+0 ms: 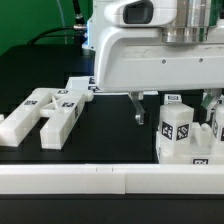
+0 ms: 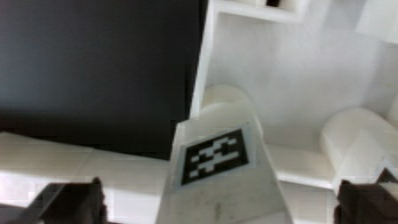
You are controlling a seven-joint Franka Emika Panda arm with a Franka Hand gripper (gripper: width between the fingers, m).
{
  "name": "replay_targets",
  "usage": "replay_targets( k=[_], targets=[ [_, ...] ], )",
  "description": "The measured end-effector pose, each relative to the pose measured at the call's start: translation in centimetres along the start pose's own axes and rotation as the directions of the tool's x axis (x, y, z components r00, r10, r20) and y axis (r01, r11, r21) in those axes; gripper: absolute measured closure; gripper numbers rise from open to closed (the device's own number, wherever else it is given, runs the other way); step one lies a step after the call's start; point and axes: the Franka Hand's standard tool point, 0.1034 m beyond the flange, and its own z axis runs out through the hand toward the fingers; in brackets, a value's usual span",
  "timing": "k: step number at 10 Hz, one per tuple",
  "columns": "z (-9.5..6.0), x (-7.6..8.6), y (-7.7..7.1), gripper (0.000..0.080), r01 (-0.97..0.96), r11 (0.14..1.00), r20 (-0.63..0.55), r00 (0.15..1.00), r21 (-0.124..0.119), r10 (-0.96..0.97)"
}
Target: Assemble chair
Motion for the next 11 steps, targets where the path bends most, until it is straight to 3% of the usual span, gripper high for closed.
replay_targets(
  k=[2,3,4,6,9,11],
  targets=[
    [-0.04,0.04,0.15,0.0151,0.119,0.993,0.001,0.993,-0.007,-0.119],
    [-0.04,0.03,0.18,0.0267,0.169,0.986,0.002,0.986,-0.008,-0.169],
    [-0.03,0.02,0.24,0.0267,0.188,0.982,0.002,0.982,-0.008,-0.188],
    [-0.03,0.01,0.25,0.0509,0.186,0.983,0.002,0.983,-0.008,-0.186],
    [-0.03,0.01,0.24,0.0509,0.151,0.988,0.002,0.988,-0.007,-0.151],
    [0.16,-0.1,0.21,0.0509,-0.047,0.999,0.003,0.999,-0.004,0.047]
  ],
)
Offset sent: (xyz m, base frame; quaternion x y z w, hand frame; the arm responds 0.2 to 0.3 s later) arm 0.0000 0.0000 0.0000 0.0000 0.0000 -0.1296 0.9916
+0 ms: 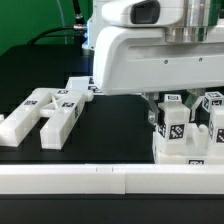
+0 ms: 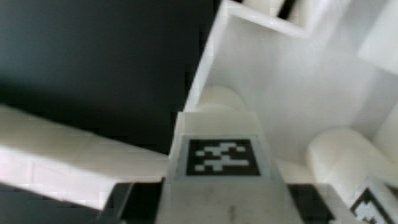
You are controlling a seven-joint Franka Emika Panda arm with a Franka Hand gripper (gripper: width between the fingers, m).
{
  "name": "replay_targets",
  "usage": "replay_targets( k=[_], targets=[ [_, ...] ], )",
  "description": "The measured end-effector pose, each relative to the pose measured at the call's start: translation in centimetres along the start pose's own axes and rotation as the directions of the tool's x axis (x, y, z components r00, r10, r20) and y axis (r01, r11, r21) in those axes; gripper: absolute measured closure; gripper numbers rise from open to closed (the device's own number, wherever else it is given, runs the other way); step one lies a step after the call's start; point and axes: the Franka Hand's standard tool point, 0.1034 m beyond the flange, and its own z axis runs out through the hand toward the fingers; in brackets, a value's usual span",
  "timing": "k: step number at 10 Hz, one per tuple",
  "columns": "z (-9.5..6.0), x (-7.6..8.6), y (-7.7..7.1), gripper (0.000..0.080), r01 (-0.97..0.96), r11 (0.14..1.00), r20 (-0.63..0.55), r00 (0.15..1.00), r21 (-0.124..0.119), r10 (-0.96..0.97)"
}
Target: Assemble chair
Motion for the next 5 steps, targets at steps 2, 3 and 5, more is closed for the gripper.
replay_targets(
  k=[2,3,5],
  targets=[
    [0.08,0.14,-0.28,0.0509,-0.204,0.979,0.002,0.979,0.002,0.204],
    [0.09,0.2,-0.62,0.0509,-0.282,0.959,0.002,0.959,0.002,0.282],
    [0.13,0.18,-0.84,0.0509,-0.468,0.884,0.003,0.884,0.0,0.468]
  ],
)
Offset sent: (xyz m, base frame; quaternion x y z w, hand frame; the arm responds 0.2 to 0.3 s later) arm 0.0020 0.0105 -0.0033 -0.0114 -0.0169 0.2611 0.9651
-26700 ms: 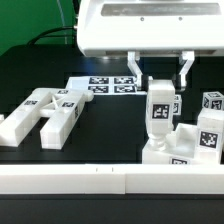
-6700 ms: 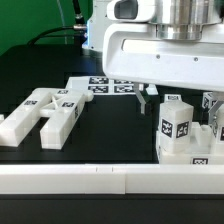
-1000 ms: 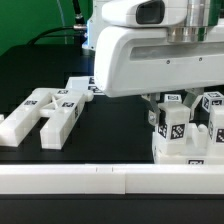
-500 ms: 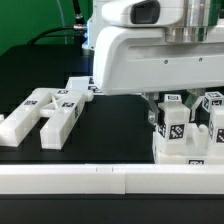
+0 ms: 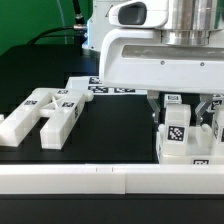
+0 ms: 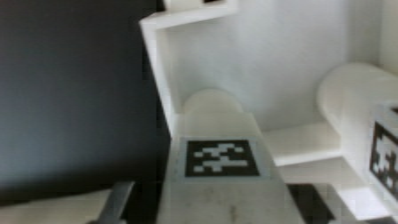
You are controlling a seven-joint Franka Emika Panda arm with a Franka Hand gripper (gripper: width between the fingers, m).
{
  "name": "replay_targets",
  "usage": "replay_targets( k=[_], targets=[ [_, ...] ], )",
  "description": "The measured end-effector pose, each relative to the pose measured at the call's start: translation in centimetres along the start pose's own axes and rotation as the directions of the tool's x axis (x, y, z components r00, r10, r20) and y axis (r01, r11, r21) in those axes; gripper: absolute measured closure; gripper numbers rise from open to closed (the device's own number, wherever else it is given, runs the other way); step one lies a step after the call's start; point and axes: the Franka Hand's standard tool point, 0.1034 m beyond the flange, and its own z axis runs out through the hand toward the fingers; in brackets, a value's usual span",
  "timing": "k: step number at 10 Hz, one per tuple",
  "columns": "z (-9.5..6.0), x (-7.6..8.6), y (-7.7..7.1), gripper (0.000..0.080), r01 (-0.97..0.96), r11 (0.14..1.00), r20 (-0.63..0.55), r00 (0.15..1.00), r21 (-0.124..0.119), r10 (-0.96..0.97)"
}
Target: Assemble chair
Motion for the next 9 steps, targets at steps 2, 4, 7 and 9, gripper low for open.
replay_targets(
  k=[2,4,7,9],
  targets=[
    [0.03,-0.02,-0.04,0.0509,-0.216,0.976,0.001,0.976,-0.001,0.216],
    [0.07,-0.02,-0.02,0.0509,-0.354,0.935,0.004,0.935,0.003,0.354],
    [0.08,0.0,-0.02,0.0509,-0.463,0.887,0.005,0.887,0.005,0.462],
    [0.08,-0.01,-0.01,0.05,-0.416,0.909,0.005,0.909,0.005,0.416]
  ],
)
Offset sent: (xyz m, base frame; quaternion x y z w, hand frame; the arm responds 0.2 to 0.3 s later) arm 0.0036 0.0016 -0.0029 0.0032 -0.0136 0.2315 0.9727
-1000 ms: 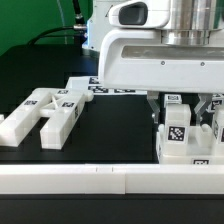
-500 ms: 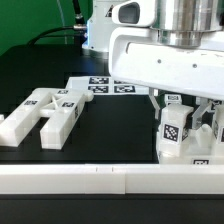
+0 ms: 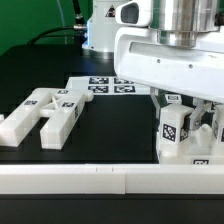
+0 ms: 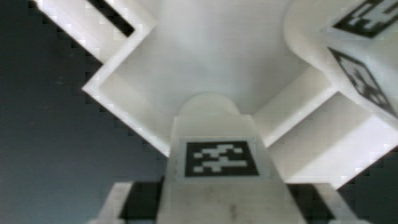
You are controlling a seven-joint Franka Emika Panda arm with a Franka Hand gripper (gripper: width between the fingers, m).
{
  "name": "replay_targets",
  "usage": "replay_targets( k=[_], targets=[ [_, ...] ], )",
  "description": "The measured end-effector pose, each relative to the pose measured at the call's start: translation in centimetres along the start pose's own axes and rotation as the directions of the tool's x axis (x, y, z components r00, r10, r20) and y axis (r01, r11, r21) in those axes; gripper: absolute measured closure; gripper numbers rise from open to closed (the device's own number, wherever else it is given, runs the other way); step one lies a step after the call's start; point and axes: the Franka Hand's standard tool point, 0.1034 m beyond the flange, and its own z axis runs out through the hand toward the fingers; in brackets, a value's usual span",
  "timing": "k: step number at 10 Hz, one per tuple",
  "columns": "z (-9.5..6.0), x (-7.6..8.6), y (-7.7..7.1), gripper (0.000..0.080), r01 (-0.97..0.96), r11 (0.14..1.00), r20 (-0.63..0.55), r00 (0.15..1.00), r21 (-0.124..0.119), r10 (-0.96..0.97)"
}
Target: Assemble chair
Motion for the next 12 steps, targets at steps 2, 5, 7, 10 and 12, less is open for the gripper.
replay_targets(
  k=[2,5,7,10,12],
  targets=[
    [-0.06,0.02,-0.03,0.0324,0.165,0.986,-0.001,0.986,-0.003,-0.165],
    [-0.18,0.01,-0.24,0.016,0.422,0.907,-0.006,0.907,-0.004,-0.422],
    [-0.15,0.18,-0.05,0.0151,0.536,0.844,-0.006,0.844,-0.01,-0.537],
    [-0.09,0.34,0.17,0.0151,0.678,0.735,-0.004,0.735,-0.012,-0.678],
    [-0.05,0.53,0.38,0.0151,0.775,0.632,-0.001,0.632,-0.014,-0.775]
  ],
)
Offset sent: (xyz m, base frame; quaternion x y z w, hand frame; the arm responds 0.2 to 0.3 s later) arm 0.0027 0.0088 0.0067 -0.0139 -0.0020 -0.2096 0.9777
